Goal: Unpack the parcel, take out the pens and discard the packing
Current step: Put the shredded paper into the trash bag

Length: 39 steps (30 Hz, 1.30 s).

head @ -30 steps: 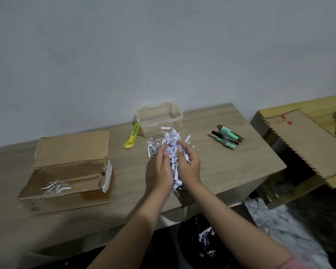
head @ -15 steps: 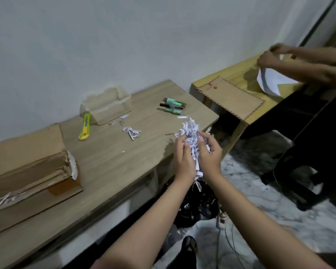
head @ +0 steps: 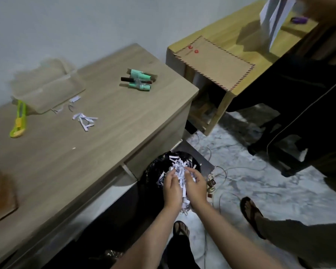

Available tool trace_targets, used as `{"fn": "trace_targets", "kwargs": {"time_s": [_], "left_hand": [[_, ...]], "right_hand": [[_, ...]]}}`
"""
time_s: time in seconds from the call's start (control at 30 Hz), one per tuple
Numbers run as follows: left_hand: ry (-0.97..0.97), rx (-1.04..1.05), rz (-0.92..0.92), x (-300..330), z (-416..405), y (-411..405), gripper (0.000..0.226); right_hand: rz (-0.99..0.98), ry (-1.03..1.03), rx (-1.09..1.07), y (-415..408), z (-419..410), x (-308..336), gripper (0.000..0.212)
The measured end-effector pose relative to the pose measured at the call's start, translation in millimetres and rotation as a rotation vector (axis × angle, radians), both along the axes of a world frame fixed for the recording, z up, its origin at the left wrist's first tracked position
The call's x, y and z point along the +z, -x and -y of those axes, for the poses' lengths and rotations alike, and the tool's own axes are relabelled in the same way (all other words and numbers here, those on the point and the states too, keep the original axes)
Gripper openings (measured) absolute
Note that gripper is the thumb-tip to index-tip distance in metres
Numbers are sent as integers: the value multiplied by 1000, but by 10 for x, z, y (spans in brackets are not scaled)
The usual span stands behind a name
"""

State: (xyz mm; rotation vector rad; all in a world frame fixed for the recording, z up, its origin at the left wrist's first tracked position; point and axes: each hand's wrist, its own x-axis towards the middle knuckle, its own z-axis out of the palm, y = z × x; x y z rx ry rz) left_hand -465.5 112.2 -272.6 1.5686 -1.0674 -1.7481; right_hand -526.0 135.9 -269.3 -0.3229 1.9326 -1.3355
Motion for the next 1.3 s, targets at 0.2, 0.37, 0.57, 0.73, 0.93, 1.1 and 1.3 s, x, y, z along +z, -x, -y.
{"fn": "trace_targets", "kwargs": {"time_s": [0.2,0.37,0.57,0.73,0.93,1.1,1.3], "left_hand": [[-214,27,74,-828,407,84,33],[-270,76,182,-1160,715,58,46],[-229,160,260,-1094,817,46,47],[-103,238,356,-834,766,16,37],[126,302,454,-291,645,-134,34],[285,201,447,445,572,-364,47],[346,293,-106,1130,687,-778,35]], "right_hand": [[205,-226,56,225,395,-822,15],[345,-272,166,433,661,-1100,34],[333,-330,320,607,774,-1191,51],[18,-416,372,620,716,-968,20],[-340,-286,330,498,582,-452,29],[-569,-107,290,158,545,282,48],[-520,251,318,-292,891,993,33]]}}
